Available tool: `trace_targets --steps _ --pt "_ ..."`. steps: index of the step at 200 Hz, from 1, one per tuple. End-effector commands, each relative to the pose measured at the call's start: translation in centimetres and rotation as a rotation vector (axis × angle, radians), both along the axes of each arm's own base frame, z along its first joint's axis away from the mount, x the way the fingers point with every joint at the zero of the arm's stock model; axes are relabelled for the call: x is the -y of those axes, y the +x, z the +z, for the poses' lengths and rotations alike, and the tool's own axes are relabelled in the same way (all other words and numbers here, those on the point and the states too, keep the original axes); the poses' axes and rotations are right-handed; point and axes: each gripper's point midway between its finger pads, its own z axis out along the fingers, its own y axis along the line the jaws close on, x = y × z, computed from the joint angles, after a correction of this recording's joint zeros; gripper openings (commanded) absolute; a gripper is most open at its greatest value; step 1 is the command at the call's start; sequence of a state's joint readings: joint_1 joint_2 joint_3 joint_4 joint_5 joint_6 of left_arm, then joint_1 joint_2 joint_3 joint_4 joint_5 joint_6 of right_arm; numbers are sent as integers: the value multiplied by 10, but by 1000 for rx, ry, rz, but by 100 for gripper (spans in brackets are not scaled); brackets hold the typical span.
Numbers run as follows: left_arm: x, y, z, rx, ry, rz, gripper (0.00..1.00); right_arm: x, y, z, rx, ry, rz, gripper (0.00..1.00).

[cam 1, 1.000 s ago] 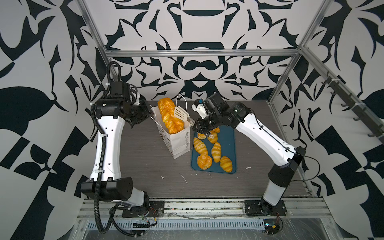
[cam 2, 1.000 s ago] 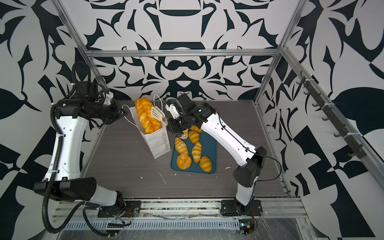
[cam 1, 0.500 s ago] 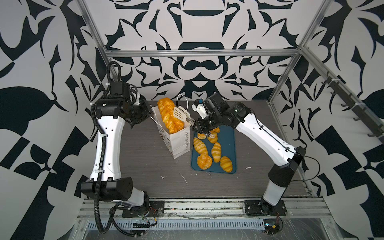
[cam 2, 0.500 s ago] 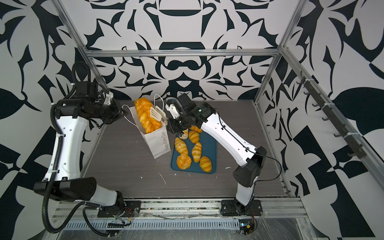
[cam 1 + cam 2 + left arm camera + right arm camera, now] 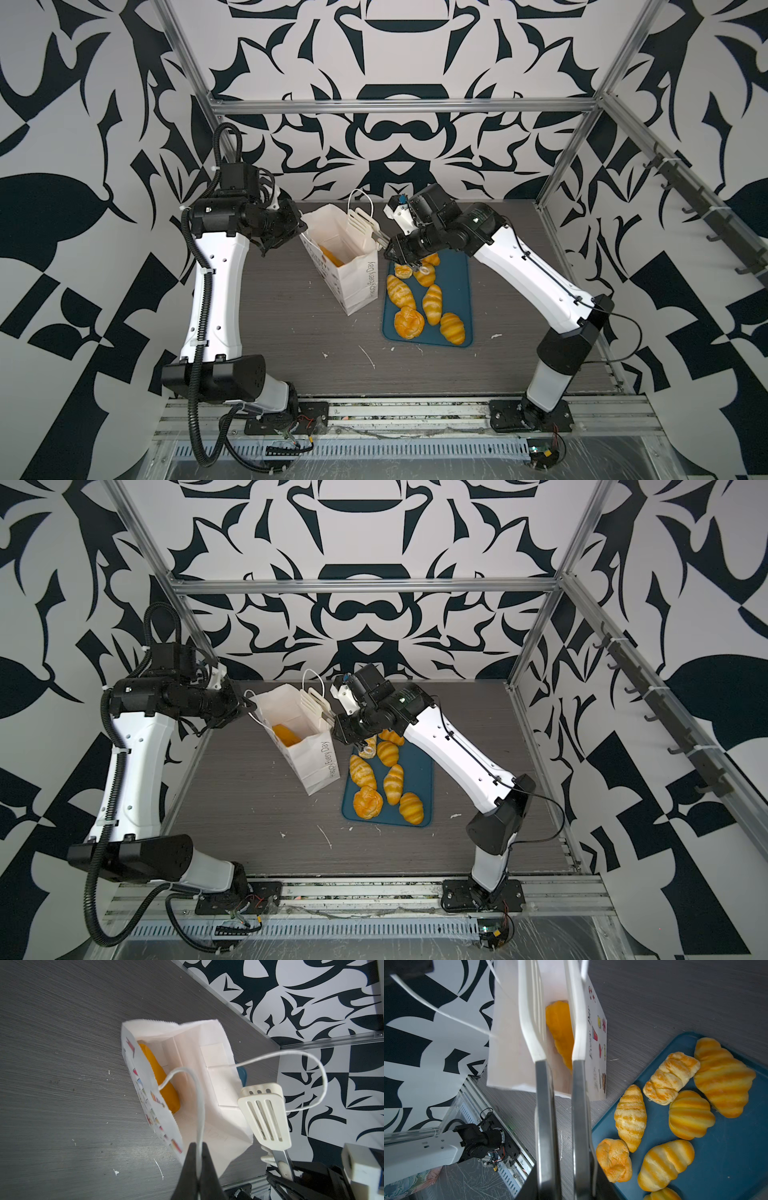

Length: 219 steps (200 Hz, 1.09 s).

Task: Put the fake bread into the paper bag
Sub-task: 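Open the tongs and raise them out of the bag with the right gripper, then move the tongs back over the croissants on the blue tray with the right gripper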

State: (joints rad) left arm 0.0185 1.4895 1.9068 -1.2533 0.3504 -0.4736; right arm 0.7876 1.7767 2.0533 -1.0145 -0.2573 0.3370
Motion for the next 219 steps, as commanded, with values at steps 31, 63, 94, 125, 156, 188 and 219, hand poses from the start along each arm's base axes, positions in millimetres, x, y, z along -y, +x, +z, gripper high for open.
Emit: trace_targets --steps 31,63,94,125,156,188,219 --pt "1 -6 -1 -23 -15 -3 0 5 -13 74 133 143 28 32" --pt "-1 -8 -1 -25 -3 0 0 11 -19 94 160 175 25 32" --pt "-1 -8 -2 -28 -3 1 0 24 -25 113 206 184 12 32" --pt "-1 -8 -2 -27 -2 -1 0 44 -19 120 234 171 -31 32" --pt "-1 -6 -1 -24 -1 -1 0 71 -6 121 237 156 -103 32" --pt "-1 -6 0 -23 -3 -2 0 105 15 112 205 137 -209 32" --pt "0 -6 0 -24 -5 -3 0 131 34 83 124 66 -307 32"
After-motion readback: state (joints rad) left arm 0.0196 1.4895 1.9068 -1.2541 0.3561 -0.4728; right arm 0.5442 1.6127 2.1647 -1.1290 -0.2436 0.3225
